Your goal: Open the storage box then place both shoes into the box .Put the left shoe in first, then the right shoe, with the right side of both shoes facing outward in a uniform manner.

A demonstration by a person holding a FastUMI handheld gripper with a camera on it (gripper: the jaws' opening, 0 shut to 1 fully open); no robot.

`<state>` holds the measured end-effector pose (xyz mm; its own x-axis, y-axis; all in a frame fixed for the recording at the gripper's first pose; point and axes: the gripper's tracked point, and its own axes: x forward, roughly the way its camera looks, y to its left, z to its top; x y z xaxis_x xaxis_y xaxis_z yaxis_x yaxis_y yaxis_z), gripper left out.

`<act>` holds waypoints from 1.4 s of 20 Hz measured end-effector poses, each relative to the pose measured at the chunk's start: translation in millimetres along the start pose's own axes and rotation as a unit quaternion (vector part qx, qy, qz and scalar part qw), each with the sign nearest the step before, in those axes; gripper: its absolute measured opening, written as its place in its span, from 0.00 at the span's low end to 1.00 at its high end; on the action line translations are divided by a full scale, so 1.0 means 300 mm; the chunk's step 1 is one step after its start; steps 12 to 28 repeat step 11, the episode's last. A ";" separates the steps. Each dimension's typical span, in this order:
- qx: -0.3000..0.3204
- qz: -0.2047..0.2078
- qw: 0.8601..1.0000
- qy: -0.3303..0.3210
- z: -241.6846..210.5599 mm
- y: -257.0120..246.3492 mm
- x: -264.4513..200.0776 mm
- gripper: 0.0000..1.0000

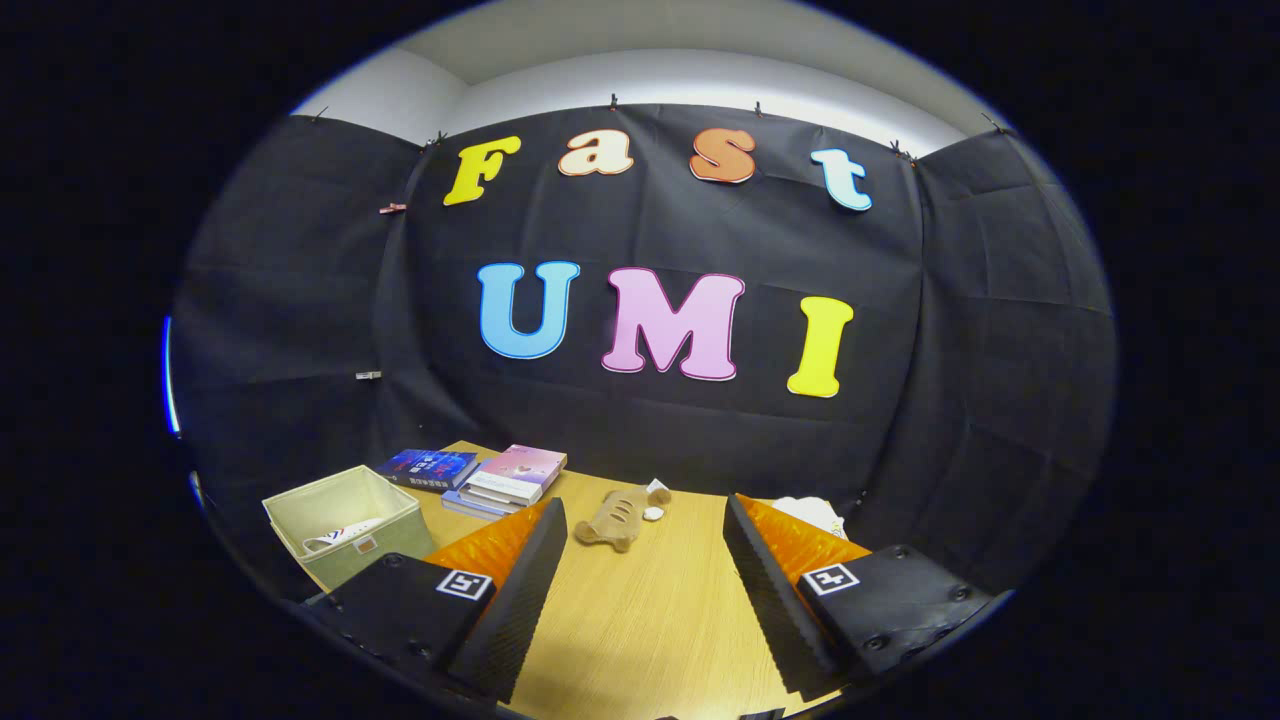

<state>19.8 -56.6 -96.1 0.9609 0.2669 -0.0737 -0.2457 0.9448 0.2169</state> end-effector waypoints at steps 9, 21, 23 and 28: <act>-0.021 0.004 0.999 -0.023 0.030 -0.008 -0.021 0.98; -0.019 0.007 1.000 -0.021 0.025 -0.005 -0.029 0.98; -0.019 0.007 1.000 -0.021 0.025 -0.005 -0.029 0.98; -0.019 0.007 1.000 -0.021 0.025 -0.005 -0.029 0.98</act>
